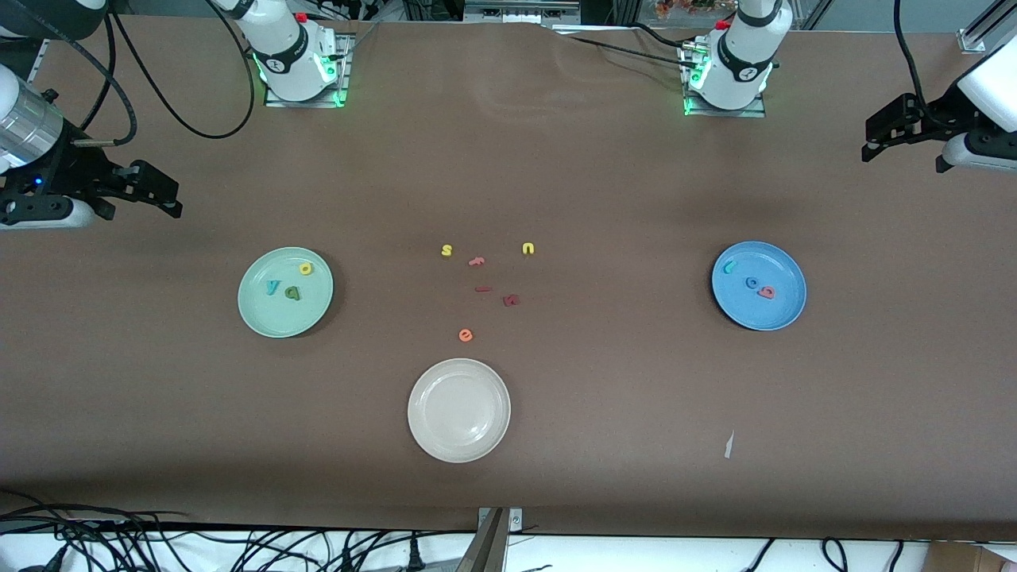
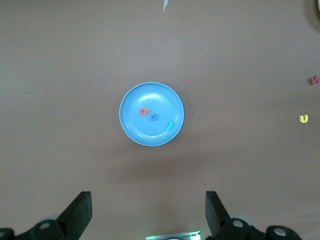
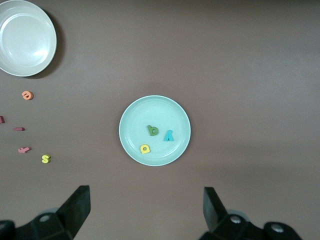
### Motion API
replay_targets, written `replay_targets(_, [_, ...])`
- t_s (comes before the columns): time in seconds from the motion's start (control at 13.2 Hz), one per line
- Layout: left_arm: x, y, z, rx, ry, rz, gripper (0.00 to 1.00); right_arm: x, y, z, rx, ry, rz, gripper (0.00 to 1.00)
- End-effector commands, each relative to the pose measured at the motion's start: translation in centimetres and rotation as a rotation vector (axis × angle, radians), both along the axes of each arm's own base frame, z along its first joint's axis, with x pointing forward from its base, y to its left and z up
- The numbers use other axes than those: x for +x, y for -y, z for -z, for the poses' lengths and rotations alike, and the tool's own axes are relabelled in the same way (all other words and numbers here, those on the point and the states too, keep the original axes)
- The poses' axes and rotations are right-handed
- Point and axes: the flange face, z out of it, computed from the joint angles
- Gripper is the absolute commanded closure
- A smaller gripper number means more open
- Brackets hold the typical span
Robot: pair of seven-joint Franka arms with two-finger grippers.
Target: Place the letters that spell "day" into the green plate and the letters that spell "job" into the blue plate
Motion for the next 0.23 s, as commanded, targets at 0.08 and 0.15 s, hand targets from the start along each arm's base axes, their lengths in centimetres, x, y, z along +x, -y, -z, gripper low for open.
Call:
replay_targets(0.08, [0.50, 0.31, -0.64, 0.003, 0.000, -0.070, 0.00, -0.23, 0.35, -0.22, 0.016, 0.006, -0.001, 0.00])
replay_targets(0.15, [0.49, 0.37, -0.64, 0.005, 0.000, -0.070, 0.00, -0.26, 0.18, -0.21, 0.016, 0.004, -0.004, 0.00])
